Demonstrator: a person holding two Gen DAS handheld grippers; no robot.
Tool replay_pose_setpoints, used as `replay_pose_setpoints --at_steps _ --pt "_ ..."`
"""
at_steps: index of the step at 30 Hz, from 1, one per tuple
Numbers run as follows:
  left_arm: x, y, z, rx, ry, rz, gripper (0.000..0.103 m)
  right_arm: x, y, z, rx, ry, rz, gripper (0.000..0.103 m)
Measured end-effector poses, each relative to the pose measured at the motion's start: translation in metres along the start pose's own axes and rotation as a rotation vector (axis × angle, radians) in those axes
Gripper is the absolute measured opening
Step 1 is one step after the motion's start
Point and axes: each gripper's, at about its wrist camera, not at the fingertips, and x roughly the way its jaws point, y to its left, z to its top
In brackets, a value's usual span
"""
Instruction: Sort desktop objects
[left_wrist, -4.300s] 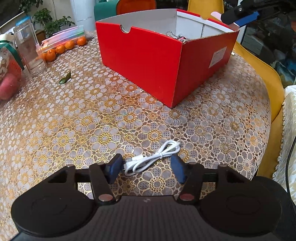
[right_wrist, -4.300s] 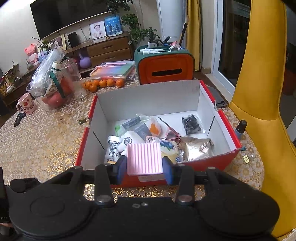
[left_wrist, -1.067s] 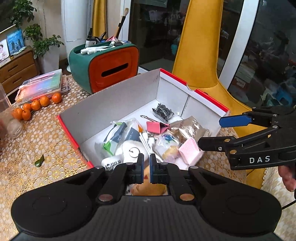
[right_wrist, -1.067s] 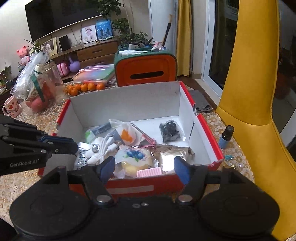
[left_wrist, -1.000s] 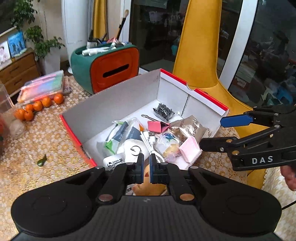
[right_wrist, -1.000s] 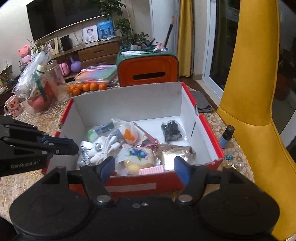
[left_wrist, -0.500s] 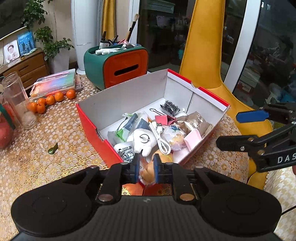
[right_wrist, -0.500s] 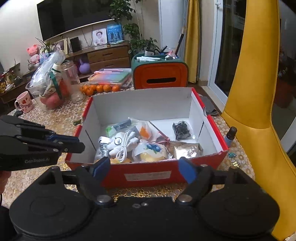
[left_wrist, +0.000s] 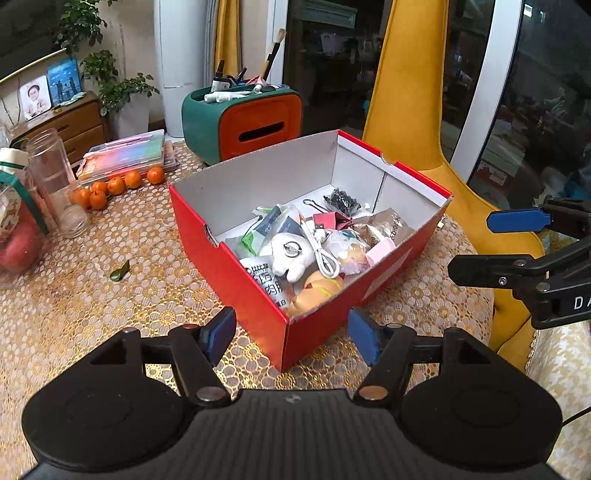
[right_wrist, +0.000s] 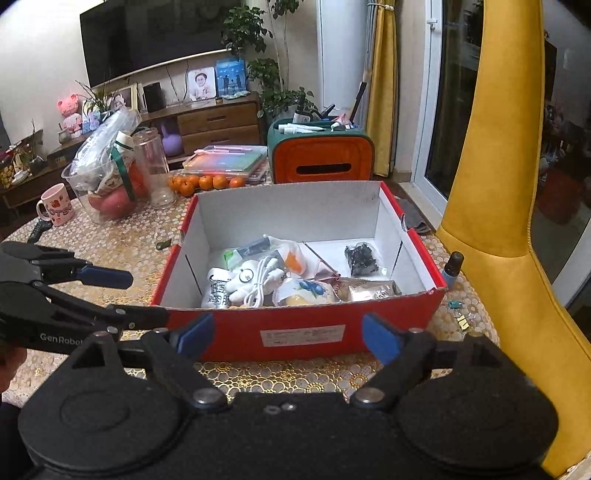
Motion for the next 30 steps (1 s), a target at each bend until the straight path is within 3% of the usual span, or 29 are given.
replay_pose_setpoints --at_steps 10,13,19,21,30 --pt "-0.024 0.0 -0.019 -0.02 -0.065 0.046 0.073 -0.022 0.016 -0.013 -0.033 -0.088 0.004 0.095" --pt "-0.028 0.001 -0.024 -0.031 -0.075 0.052 0.086 -0.027 0.019 -0.018 -0.033 -0.107 -0.002 0.098" --pt "-0.027 0.0 -0.034 -0.04 -0.052 0.04 0.092 -0.03 0.023 -0.027 -0.01 -0.118 -0.022 0.102" --pt "-0.026 -0.001 -0.036 -0.041 -0.048 0.034 0.101 -0.032 0.023 -0.03 0.002 -0.127 -0.033 0.102" --pt "-0.023 -0.007 -0.039 -0.028 -0.046 0.018 0.102 -0.033 0.019 -0.047 0.062 -0.128 -0.073 0.102"
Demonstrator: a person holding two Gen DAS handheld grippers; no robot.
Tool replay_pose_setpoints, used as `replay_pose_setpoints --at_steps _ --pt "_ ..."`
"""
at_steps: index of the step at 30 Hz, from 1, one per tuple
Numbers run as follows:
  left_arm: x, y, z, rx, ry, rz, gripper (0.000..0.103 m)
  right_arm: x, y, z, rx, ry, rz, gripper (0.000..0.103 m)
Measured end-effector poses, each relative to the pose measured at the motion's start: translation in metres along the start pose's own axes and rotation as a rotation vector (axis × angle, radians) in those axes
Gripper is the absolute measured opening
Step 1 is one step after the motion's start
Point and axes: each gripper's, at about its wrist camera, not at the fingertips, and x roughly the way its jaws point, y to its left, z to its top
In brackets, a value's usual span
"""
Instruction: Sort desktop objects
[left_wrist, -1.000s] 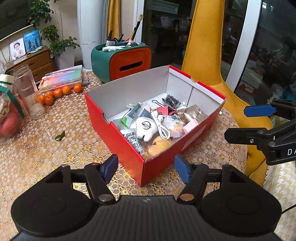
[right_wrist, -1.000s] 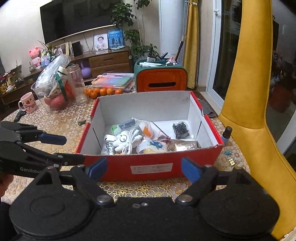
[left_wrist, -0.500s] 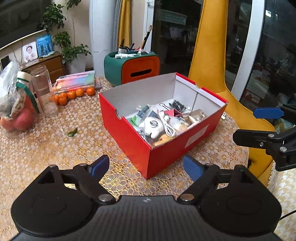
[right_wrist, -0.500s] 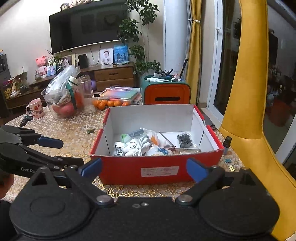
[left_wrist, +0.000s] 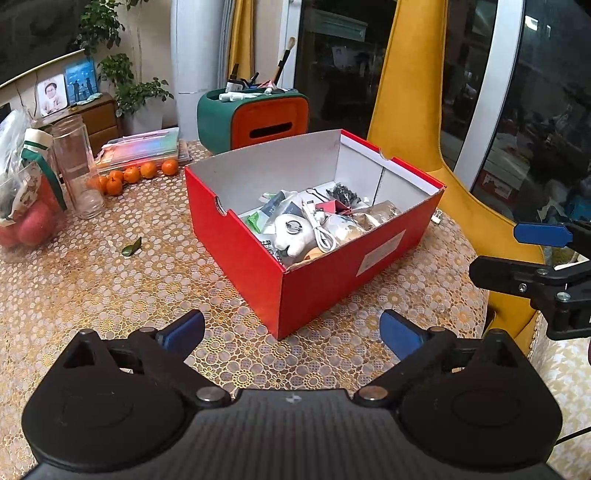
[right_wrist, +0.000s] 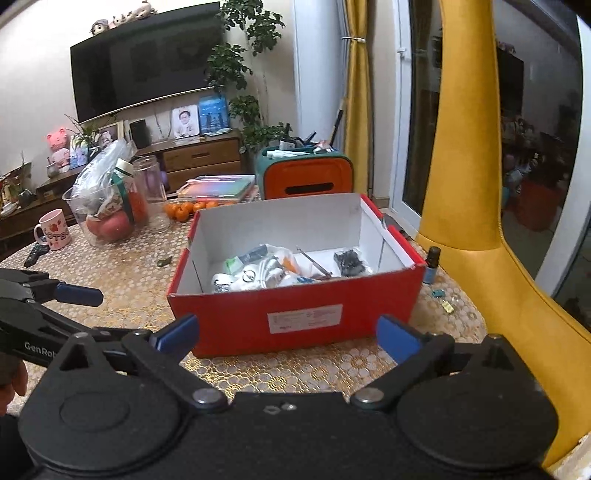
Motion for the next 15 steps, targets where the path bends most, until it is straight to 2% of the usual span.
replay_pose_setpoints --at_steps 15 --pt "0.004 -0.009 -0.008 0.02 0.019 -0.004 0.101 0.0 -0.002 -0.012 0.02 0.02 -0.017 0.102"
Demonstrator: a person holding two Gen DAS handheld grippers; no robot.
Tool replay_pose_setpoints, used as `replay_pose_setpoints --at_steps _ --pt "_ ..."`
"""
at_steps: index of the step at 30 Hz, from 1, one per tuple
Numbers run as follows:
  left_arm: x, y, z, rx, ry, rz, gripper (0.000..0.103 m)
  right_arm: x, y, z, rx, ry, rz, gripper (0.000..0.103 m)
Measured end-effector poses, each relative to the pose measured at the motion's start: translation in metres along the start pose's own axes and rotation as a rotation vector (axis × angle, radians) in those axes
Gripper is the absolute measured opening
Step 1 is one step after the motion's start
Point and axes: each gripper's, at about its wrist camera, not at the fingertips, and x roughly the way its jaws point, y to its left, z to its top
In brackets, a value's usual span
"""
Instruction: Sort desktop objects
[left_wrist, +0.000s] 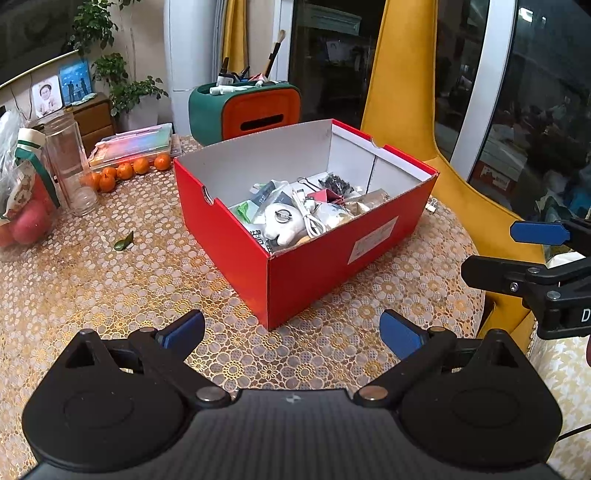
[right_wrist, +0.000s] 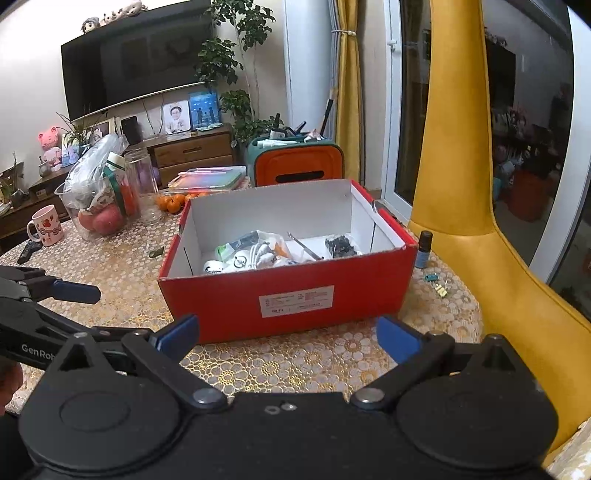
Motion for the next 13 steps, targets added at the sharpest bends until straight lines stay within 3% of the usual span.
replay_pose_setpoints --at_steps 13 --pt "-0.01 -0.001 -0.005 0.011 0.001 -0.015 0.101 -0.003 0.004 -0.004 0.027 0.017 -0.003 0.102"
